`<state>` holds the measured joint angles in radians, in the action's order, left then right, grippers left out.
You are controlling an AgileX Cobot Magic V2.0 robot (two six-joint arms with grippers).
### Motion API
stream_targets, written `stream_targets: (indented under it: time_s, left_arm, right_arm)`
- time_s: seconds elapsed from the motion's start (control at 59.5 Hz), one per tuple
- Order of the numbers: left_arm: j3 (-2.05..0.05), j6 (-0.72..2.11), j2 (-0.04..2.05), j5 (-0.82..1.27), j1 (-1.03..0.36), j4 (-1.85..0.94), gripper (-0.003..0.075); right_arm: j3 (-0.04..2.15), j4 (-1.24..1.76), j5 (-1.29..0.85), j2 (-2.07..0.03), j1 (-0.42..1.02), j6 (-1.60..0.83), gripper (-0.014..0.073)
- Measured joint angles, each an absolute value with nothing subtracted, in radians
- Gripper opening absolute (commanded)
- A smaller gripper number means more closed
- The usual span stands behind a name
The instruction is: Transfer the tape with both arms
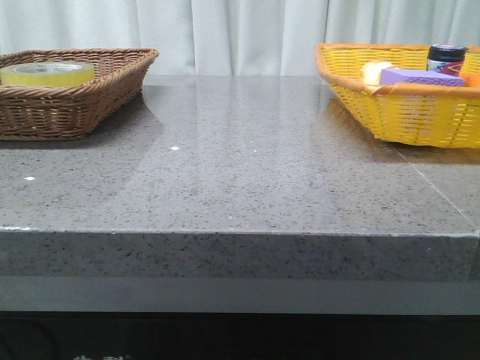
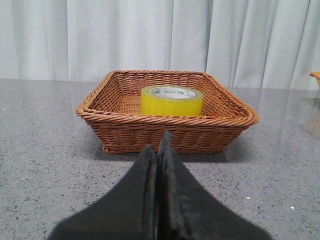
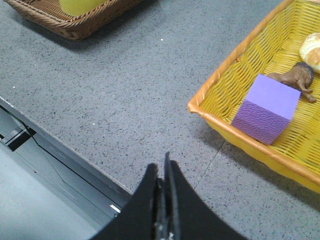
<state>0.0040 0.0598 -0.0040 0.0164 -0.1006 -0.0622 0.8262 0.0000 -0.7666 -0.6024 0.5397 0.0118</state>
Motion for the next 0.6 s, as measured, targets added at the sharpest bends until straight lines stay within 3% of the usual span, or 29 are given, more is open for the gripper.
stream_targets:
  time_s: [0.269, 0.605]
  left_arm:
    - [0.004, 0.060, -0.004, 0.016, -0.101, -0.062, -0.0020]
    - [0.004, 0.061, -0.004, 0.016, -0.101, -0.062, -0.0020]
  right_arm:
    - [0.826, 0.000, -0.767, -0.601, 0.518, 0.012, -0.0068]
    - [0.676, 0.000, -0.639, -0.417, 0.271, 0.012, -0.0068]
